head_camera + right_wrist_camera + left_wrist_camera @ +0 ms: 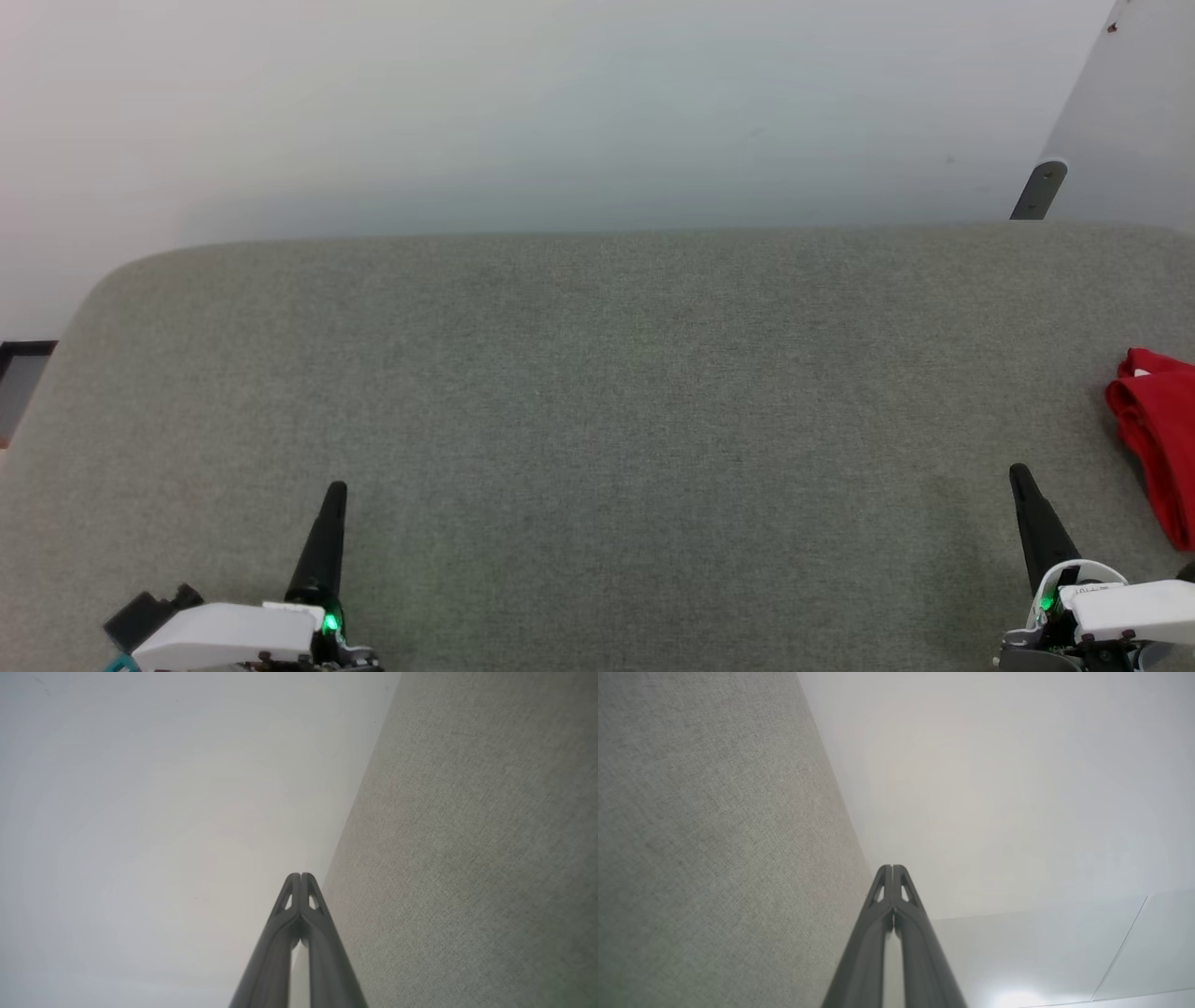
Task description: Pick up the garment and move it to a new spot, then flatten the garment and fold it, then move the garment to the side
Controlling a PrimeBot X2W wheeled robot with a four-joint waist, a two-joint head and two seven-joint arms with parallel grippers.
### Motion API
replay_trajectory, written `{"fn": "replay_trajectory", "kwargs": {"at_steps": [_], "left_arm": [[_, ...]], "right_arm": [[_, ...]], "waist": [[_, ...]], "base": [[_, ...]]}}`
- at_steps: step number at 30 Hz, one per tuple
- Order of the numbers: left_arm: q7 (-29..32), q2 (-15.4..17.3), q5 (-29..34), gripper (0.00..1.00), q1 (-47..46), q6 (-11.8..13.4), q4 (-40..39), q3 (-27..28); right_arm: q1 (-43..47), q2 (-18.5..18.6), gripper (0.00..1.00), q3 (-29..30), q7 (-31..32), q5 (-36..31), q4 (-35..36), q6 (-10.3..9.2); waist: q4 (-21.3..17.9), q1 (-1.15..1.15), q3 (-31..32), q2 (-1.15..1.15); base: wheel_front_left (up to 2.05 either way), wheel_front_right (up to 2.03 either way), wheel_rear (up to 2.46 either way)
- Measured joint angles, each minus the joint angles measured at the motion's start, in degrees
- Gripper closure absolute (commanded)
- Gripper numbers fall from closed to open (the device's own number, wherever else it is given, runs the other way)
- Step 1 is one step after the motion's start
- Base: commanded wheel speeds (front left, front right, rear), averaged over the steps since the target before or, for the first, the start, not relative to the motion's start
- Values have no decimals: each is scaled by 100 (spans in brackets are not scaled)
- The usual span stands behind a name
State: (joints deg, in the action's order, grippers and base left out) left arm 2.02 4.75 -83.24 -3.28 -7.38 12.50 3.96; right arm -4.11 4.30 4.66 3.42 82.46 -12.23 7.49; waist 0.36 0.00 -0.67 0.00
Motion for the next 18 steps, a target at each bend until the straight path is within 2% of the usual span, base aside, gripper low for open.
{"fn": "replay_trajectory", "kwargs": {"at_steps": [18], "left_arm": [[226,-53,-662,100,-159,0,103,66]], "right_arm": [[-120,-49,100,58,151,679,-114,-1]], "waist": [[-23,0,30,0]], "base": [[0,0,0]]}}
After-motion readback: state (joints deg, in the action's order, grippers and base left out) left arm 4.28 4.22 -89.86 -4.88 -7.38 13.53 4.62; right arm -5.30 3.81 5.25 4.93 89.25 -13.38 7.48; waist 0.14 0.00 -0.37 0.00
